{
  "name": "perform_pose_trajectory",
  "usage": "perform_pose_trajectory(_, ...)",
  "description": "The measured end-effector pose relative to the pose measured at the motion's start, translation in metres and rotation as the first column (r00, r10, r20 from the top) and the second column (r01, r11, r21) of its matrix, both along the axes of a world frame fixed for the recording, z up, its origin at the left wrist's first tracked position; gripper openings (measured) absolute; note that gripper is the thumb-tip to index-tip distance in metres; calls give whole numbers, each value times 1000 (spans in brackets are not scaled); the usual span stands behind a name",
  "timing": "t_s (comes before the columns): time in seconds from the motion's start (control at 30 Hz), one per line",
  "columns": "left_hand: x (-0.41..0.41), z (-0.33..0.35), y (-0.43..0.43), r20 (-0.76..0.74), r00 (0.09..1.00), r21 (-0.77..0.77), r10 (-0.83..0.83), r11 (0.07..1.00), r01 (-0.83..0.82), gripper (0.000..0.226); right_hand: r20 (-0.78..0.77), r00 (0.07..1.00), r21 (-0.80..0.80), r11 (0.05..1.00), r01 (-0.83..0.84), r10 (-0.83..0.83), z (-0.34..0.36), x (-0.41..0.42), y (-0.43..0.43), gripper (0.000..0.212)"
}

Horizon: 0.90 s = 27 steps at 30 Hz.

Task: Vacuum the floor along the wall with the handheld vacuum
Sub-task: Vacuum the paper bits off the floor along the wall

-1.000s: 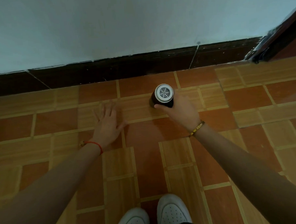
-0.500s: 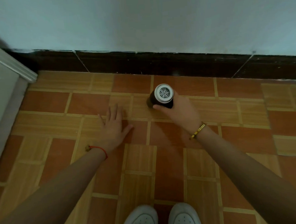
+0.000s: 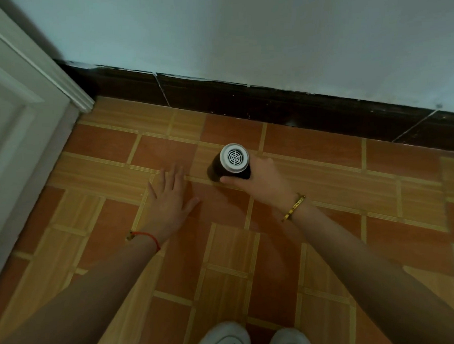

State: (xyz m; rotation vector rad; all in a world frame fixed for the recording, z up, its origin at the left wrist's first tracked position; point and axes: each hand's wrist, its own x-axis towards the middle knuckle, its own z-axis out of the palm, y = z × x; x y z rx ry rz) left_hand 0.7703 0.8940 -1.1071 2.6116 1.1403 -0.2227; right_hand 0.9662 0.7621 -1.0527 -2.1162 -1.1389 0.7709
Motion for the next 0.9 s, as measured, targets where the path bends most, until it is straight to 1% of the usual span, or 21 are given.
perform_pose_trajectory(0.1,-11,5,2,-12,1000,7,24,1000,-24,88,-4,1000,-11,1000,-27,26,0,1,9,74)
perform_pose_trajectory(0.23,-31,14,6,-7,998,3,63,998,-63,86,13,1000,27,999,28,-28,0,-5,23,76)
perform_pose_trajectory(0.33,-48,19,9,-23,995,18,96,995,-96,85,45,999,41,999,24,-26,-1,-17,37,76)
perform_pose_trajectory(0.43,-70,23,10,-22,990,16,140,990,-140,84,19,999,41,998,-42,41,-3,-39,53,76)
perform_pose_trajectory(0.53,-100,23,10,-9,980,2,197,980,-197,84,10,987,19,987,-161,161,-3,-67,66,72)
perform_pose_trajectory(0.67,-138,24,9,-9,960,-9,281,960,-281,85,-29,961,31,961,-273,274,0,-101,80,74)
perform_pose_trajectory(0.77,-168,27,9,-45,935,-9,353,935,-353,86,7,950,36,949,-312,312,2,-124,92,72)
perform_pose_trajectory(0.9,-207,29,6,-58,907,-8,417,908,-418,85,61,950,70,948,-309,305,5,-146,108,70)
